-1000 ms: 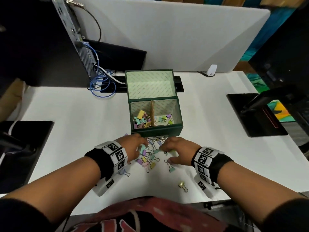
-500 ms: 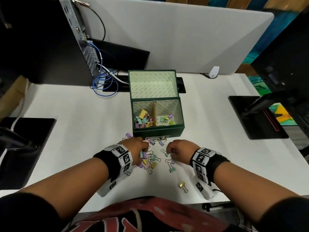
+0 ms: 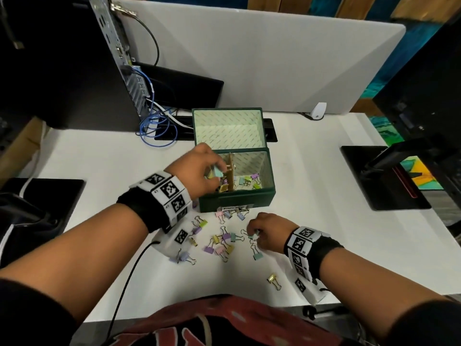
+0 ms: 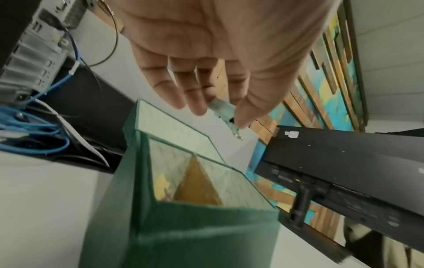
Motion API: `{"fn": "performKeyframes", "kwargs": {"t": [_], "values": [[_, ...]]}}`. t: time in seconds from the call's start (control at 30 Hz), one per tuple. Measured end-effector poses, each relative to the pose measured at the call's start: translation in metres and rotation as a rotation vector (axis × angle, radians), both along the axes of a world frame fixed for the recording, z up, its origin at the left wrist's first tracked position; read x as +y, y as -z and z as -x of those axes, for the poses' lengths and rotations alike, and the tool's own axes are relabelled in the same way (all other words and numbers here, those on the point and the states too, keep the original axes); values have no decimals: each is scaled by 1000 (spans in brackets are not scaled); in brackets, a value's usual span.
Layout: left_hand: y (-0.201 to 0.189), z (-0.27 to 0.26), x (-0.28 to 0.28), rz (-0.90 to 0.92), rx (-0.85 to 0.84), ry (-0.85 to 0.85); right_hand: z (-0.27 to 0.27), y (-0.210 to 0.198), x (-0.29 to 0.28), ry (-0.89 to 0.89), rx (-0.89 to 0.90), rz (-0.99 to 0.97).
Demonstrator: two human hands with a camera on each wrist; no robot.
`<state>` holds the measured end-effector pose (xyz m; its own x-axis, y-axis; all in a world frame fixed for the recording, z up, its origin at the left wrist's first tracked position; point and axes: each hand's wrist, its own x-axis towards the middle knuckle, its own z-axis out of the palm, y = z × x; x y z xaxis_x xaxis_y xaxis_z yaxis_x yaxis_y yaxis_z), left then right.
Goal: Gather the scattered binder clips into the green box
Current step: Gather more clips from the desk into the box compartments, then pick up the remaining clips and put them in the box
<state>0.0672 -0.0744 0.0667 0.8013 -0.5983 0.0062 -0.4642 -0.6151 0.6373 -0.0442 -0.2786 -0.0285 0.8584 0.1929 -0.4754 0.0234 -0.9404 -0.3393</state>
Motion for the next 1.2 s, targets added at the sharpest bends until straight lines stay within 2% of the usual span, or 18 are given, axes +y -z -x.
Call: {"fn": "performKeyframes", "kwargs": {"t": [0.1,0.3,0.43,0.5,0.67,0.77,0.83,0.93,1.03,1.2], "values": [[2,-17,-3,29,-45,-51,0,1,2,-2,-1,14],[26,-27,13,41,-24,-110,-2,-1,-1,10,19,-23],[46,-14,41,76,126,-316,-3,-17,-5,68,-5,-77],[60,-3,55,36,195,-347,-7,-38,-4,126,-37,-152],[83,15,63,-204,316,-210,-37,-82,-3,321,-290,-394],[86,19,55,-313,310,-124,-56,-87,-5,372,-416,-368],[88,20,49,-339,299,-92,-61,-82,-6,379,-402,-347],[92,20,47,-405,291,-41,-53,-72,-6,343,-396,-310],[98,23,51,-476,284,13,-36,-66,-3,212,-347,-241],[96,34,57,-542,238,120,-7,-44,4,-76,-9,-2]]}}
